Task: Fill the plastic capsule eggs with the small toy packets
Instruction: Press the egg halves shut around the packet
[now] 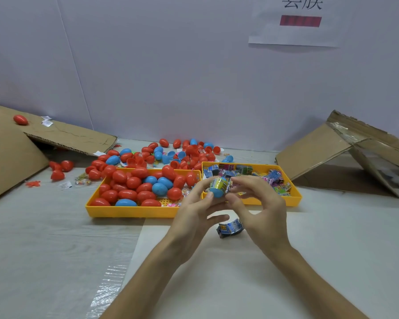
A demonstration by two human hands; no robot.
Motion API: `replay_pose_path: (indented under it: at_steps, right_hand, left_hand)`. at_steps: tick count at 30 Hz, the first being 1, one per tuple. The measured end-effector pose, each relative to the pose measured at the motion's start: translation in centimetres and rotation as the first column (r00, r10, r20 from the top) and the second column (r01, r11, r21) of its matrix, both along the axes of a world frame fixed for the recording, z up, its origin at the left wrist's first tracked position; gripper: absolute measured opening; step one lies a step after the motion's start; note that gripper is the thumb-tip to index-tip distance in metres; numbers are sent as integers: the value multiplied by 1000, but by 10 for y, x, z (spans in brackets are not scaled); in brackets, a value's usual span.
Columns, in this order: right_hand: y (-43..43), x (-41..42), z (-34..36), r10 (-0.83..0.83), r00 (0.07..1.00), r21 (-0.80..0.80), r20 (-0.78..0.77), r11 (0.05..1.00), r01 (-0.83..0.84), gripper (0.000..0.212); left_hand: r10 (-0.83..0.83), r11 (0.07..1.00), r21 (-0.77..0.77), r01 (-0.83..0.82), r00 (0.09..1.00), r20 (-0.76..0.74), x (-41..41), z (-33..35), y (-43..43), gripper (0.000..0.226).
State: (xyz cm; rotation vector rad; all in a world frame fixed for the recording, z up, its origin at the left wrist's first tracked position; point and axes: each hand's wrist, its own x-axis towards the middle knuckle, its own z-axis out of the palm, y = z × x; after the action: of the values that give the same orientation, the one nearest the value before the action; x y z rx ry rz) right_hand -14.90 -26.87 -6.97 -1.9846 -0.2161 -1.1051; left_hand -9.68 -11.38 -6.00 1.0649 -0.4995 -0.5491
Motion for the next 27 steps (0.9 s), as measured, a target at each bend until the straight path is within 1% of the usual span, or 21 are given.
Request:
replay_pose_path:
  at_steps: [3, 6, 7, 9, 13, 18, 24, 26, 27]
  right_hand:
    - [-1, 0, -2, -32, 998, -135, 57, 990, 40, 33]
    - [-1, 0, -3, -33, 997, -196, 69, 979, 46, 31]
    - [-2, 0, -3, -34, 997, -198, 71, 979, 48, 31]
    - [-2, 0, -3, -24, 997, -189, 74, 981, 38, 31]
    - [-1, 0, -2, -8, 998, -181, 70, 983, 21, 32]
    - [-2, 1, -1, -10, 997, -186, 71, 982, 23, 33]
    - [-1, 0, -1, -3, 998, -192, 64, 981, 15, 32]
    - [1, 0, 0, 11, 999, -134, 34, 991, -6, 27]
    - [1, -1, 1, 35, 999, -49, 2, 998, -35, 23]
  left_hand:
    - [-47, 998, -44, 45, 998, -38, 0, 0, 0, 42]
    - [-47, 999, 7, 47, 998, -43, 0, -3, 0, 48]
    - [-31, 999, 33, 32, 999, -34, 0, -4, 0, 49]
    - [4, 998, 55, -5, 1000, 12, 0, -5, -1, 43]
    - [56, 997, 50, -61, 994, 92, -2, -3, 1, 31]
    - [72, 995, 58, -77, 994, 80, -3, -2, 1, 25]
    - [94, 992, 71, -100, 992, 84, -2, -2, 0, 26]
    - [102, 992, 68, -109, 991, 88, -3, -2, 0, 27]
    - [105, 992, 66, -111, 990, 91, -3, -2, 0, 27]
